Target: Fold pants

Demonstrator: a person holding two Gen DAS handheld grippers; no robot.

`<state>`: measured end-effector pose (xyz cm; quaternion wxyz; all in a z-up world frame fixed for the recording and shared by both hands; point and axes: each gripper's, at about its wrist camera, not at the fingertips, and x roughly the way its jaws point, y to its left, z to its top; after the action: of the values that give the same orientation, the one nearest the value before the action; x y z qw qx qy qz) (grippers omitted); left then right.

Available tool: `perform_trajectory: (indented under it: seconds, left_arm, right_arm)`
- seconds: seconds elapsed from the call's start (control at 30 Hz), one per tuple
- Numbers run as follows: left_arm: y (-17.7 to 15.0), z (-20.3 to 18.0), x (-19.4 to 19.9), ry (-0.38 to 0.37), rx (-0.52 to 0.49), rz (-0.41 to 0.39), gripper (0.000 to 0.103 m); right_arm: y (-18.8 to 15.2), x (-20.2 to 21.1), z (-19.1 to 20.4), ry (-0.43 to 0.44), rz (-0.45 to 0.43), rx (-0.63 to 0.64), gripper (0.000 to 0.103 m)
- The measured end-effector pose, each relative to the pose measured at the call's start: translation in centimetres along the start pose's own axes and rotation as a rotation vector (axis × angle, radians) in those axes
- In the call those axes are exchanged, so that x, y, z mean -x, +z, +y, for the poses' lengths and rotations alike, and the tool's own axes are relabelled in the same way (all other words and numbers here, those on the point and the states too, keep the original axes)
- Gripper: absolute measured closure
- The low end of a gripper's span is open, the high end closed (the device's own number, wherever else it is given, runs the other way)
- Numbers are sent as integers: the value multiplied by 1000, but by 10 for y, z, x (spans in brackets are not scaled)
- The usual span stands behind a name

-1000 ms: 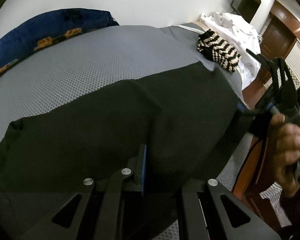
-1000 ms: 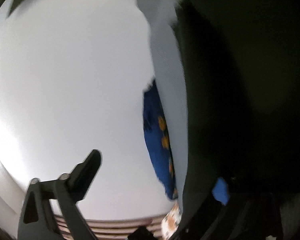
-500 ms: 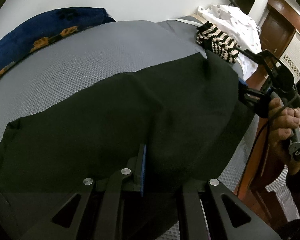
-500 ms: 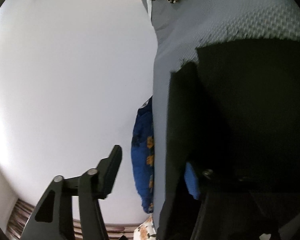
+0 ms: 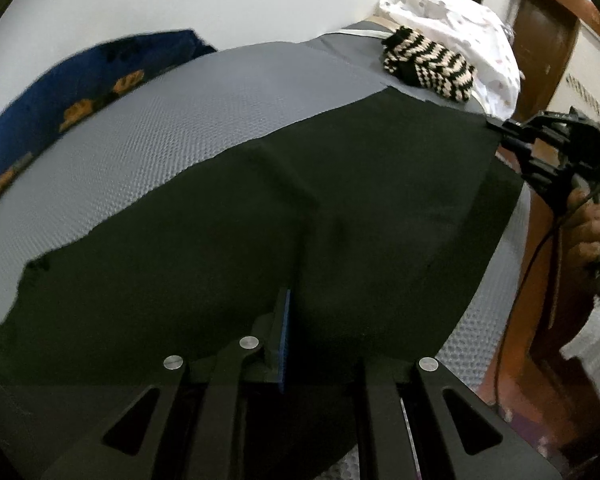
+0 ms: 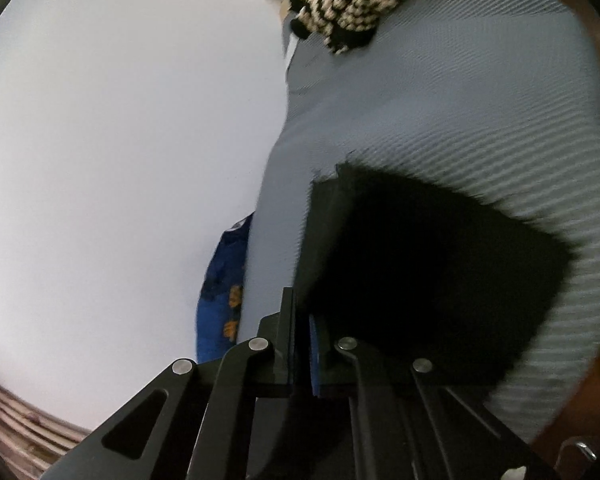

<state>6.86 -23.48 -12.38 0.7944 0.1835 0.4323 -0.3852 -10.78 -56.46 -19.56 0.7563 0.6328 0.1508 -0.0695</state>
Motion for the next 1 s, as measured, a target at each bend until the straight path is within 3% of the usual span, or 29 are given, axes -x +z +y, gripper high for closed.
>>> perform_trajectory:
  seconds: [0.2, 0.4, 0.47, 0.53, 0.77, 0.87, 1.0]
  left_arm:
    - [-10, -12, -4, 47, -80, -10, 92]
    - [-10, -10, -6, 42, -69, -3, 92]
    - [-10, -10, -6, 42, -71, -1, 92]
    - [-9, -10, -5, 40, -65, -1, 92]
    - [-10, -9, -6, 33, -64, -1, 91]
    - [-10, -8, -7, 30, -59, 1, 91]
    - [-10, -7, -7, 20, -50, -2, 91]
  right_arm:
    - [-13, 20, -24, -30, -16, -21, 98]
    - [-15, 18, -31, 67, 27, -113, 96]
    - [-14, 16, -33, 64, 25, -130, 93]
    - [-14, 18, -35, 66, 18, -160, 82]
    - [3, 12, -43, 58, 18, -206, 80]
    - [5, 20, -35, 9, 45, -144, 76]
    - [9, 16, -44, -49, 70, -169, 67]
